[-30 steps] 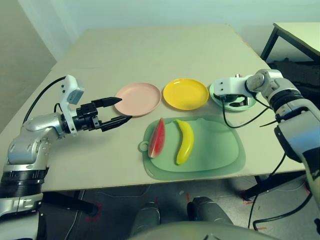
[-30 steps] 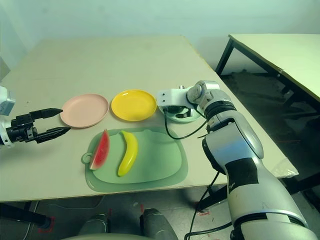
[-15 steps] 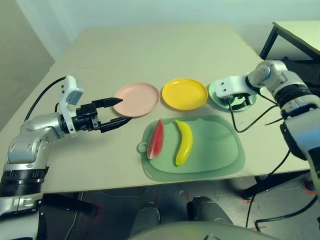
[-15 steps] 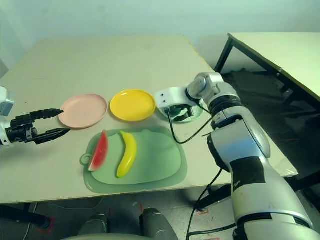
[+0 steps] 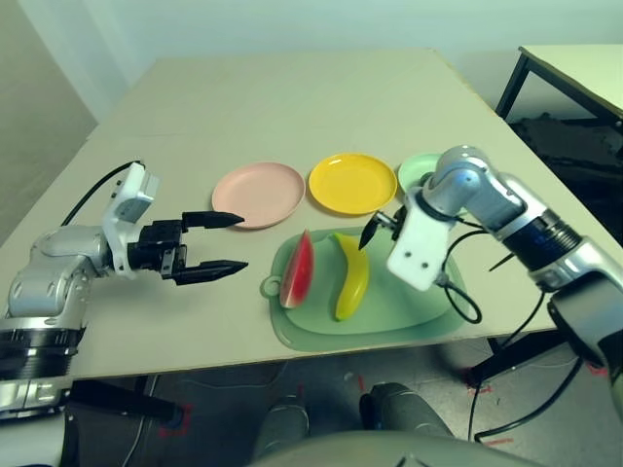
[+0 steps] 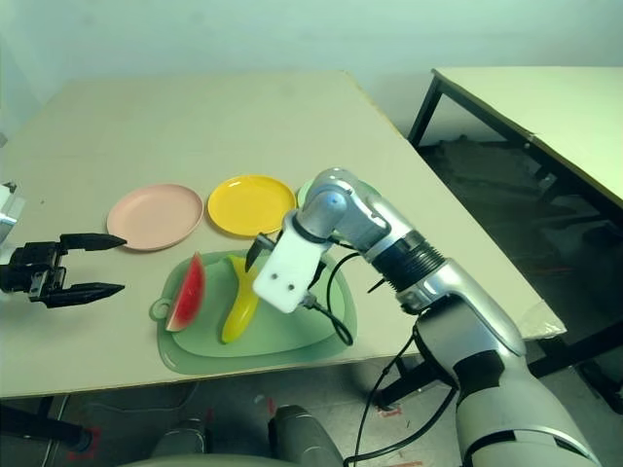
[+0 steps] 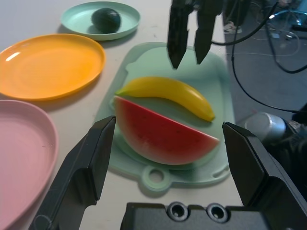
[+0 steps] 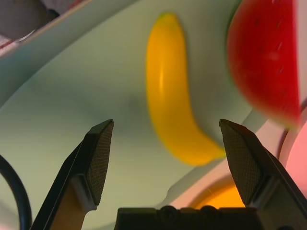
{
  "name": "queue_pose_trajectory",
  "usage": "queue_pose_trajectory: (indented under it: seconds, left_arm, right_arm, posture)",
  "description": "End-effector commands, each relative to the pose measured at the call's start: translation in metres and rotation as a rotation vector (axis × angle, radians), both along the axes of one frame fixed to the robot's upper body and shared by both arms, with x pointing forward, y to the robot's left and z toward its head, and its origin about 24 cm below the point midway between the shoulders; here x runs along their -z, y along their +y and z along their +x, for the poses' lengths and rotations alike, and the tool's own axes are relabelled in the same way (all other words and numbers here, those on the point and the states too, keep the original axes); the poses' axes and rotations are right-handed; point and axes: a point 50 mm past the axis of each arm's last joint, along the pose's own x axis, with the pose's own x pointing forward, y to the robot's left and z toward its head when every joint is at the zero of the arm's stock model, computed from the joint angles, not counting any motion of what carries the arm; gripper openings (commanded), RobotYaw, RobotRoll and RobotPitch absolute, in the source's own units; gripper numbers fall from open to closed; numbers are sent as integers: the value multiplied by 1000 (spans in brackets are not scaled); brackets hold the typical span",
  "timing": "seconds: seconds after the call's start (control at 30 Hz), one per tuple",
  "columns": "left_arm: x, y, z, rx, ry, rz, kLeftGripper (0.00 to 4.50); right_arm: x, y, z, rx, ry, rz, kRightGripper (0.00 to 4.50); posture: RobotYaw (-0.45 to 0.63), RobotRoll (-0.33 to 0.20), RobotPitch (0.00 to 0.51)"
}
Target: Place the fruits into color-matched plates.
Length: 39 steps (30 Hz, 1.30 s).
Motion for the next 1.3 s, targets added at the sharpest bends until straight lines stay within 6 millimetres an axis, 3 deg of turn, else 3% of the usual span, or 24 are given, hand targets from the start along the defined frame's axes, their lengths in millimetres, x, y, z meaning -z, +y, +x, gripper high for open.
queue_pose_trajectory:
  seconds: [0.03, 0.17, 0.43, 0.77, 0.87, 1.07, 1.3]
  left_arm:
    - [2, -1, -3, 16, -5, 15, 4500]
    - [2, -3, -3, 17, -21, 0, 4500]
    - [1, -7, -6, 8, -46, -21, 4500]
    - [4, -4, -12, -13, -54, -8, 4500]
    - [4, -5, -11, -14, -61, -13, 4500]
    - [7, -6, -8, -13, -64, -16, 4500]
    - [8, -4, -2, -35, -71, -27, 4500]
  right_arm:
    - [-5, 14, -2, -38, -30, -10, 4451]
    - [1, 17, -2, -55, -29, -36, 4451]
    - [24, 4, 9, -50, -35, -169, 4451]
    - [36, 17, 18, -12, -35, -168, 4451]
    - [37, 10, 20, 6, -20, -196, 3809]
    - [35, -15, 21, 43, 5, -262, 1708]
    - [18, -39, 29, 148, 34, -239, 1682]
  posture:
    - [-70, 0, 53]
    - [-58, 0, 55]
    - [-24, 0, 63]
    - [-5, 0, 70]
    - [-10, 0, 70]
    - [-23, 0, 67]
    - [-35, 0, 64]
